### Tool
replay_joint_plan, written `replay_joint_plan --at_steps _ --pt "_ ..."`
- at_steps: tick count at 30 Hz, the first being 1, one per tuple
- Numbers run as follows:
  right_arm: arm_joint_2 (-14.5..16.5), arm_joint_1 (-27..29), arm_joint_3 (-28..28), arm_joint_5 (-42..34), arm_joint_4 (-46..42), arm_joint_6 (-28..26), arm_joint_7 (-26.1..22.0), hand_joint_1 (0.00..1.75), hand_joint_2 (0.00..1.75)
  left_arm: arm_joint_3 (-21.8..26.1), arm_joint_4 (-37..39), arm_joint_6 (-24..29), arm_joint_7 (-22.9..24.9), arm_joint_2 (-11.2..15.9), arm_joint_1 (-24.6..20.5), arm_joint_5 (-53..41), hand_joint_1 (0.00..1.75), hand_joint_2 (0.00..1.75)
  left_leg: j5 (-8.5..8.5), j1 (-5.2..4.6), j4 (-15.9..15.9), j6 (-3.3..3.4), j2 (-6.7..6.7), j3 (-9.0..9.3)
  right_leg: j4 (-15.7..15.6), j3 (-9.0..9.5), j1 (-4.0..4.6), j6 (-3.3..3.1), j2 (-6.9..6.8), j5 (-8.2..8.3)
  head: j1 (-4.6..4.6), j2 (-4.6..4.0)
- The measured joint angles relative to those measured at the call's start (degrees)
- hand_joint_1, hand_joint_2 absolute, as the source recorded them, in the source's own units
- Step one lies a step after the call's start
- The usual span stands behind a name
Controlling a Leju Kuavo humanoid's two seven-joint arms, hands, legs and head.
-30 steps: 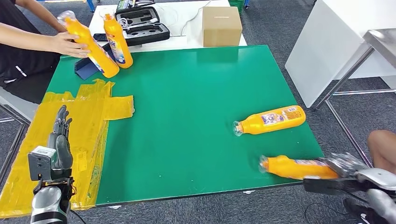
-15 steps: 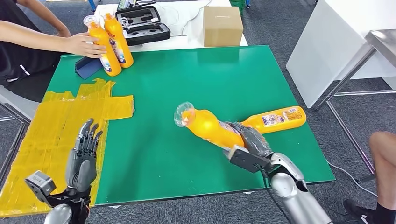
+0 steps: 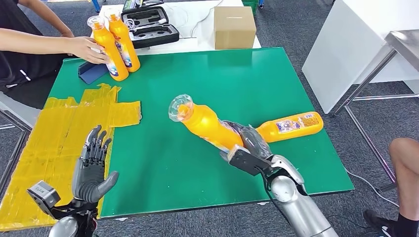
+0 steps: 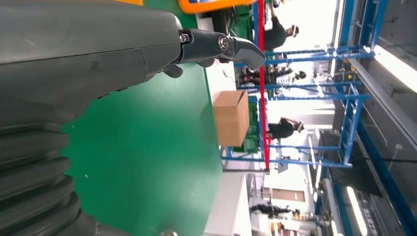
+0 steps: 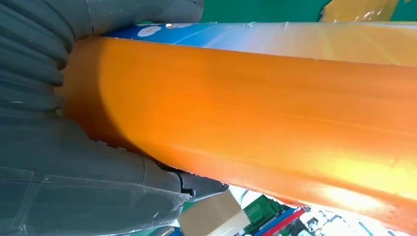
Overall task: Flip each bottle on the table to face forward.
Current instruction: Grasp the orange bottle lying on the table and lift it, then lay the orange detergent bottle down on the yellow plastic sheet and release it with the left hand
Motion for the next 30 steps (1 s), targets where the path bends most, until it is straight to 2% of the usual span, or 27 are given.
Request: replay_joint_plan --at_steps 4,10,13,23,30 --pt "3.5 -3.1 1.7 0.2 4.8 0.3 0.1 1.75 1.75 -2.0 0.5 0.0 0.2 -0.7 -1.3 0.1 0.00 1.75 0.02 0.01 0.0 -0.02 0.02 0.00 0.0 -0.01 0.01 -0.01 0.01 0.01 0.01 0.00" --pt "11.9 -9.4 7.2 0.5 16.3 0.0 0.7 1.75 1.75 -6.8 2.4 1.6 0.3 -3.8 -5.0 0.6 0.00 1.75 0.07 0.02 0.0 -0.03 0.03 0.02 0.0 -0.01 0.01 -0.02 0.01 0.03 0.00 0.00" --pt "15.0 -11.5 9.4 0.4 20.4 -0.4 0.8 1.75 1.75 -9.2 3.4 2.0 0.3 -5.0 -6.1 1.0 0.00 1.75 0.07 0.02 0.0 -0.04 0.02 0.01 0.0 -0.01 0.00 -0.01 0.01 0.03 0.01 0.00" --pt "20.6 -14.2 15.4 1.9 29.4 -0.9 1.2 1.75 1.75 -11.0 6.0 3.3 -0.4 -6.2 -8.1 2.7 0.00 1.75 0.05 0.02 0.0 -0.05 0.06 -0.01 0.0 -0.06 0.01 -0.02 0.02 0.02 0.00 0.00" --pt "22.3 -14.9 19.6 3.0 32.5 -1.0 1.4 1.75 1.75 -10.0 7.8 4.7 -0.2 -5.8 -8.1 1.9 0.00 1.75 0.06 0.03 0.0 -0.05 0.14 0.00 0.0 -0.07 0.01 -0.02 0.03 0.03 -0.01 0.00"
